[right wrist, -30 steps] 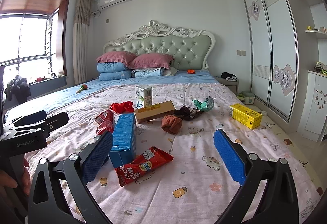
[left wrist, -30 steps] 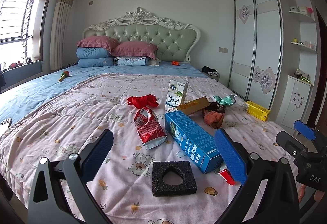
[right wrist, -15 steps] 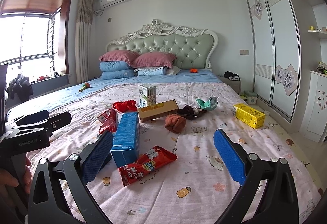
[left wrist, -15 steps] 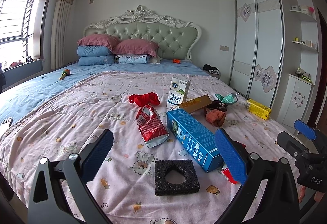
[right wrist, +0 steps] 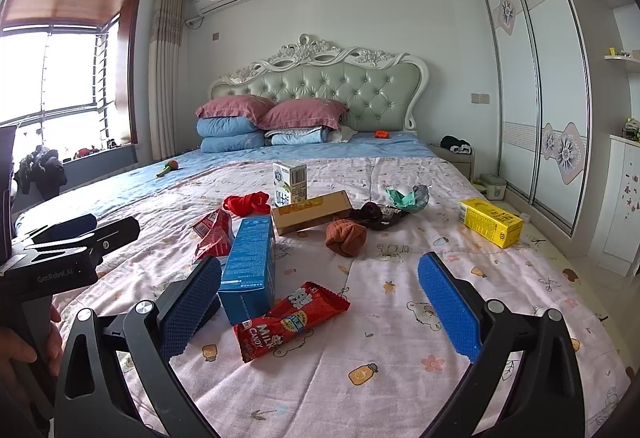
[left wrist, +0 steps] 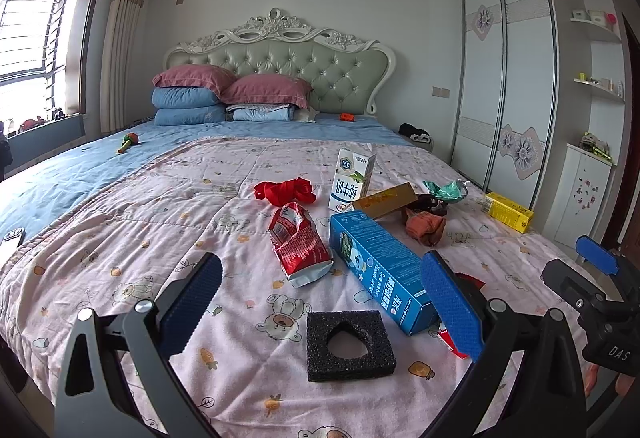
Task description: Collect trash
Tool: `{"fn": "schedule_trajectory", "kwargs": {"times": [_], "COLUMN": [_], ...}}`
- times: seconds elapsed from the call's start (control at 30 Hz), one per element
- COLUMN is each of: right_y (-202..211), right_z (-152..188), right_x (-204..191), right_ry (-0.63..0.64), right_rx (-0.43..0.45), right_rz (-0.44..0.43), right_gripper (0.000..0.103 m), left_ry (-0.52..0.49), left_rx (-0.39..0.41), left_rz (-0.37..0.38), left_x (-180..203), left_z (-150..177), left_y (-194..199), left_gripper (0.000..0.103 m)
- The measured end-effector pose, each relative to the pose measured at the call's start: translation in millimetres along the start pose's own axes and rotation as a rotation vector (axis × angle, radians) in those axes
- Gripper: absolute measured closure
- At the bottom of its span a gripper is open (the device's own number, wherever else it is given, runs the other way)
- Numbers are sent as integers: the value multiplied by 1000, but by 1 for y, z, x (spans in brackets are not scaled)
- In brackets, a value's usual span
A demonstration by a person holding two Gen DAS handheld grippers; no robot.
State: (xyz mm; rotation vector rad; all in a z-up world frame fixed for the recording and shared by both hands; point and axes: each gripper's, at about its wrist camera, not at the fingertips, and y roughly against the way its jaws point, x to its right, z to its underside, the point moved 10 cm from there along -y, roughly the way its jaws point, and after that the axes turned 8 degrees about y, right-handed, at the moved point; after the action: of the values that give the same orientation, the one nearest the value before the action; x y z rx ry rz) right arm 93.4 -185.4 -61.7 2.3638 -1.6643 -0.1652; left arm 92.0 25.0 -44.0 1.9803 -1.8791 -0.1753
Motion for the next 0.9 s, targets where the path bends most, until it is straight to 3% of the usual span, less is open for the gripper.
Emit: {"fn": "schedule_trajectory", "kwargs": {"times": [0.2, 0.53, 0.9], "right_y": [-4, -17, -44], "right_z": [3, 7, 6], "right_x": [0, 1, -15], "right_ry": [-3, 8, 41], "right_rx": [-15, -59, -149], "right_rz": [-7, -27, -111], "right_gripper": [8, 8, 8], "left_ry": [7, 0, -6], "left_rx": [-30, -148, -335], "left_rz": [-3, -8, 7], "left_x": [-4, -16, -28], "left_z": [5, 23, 52], "left_y": [-5, -24, -54], "left_gripper": [4, 4, 4]}}
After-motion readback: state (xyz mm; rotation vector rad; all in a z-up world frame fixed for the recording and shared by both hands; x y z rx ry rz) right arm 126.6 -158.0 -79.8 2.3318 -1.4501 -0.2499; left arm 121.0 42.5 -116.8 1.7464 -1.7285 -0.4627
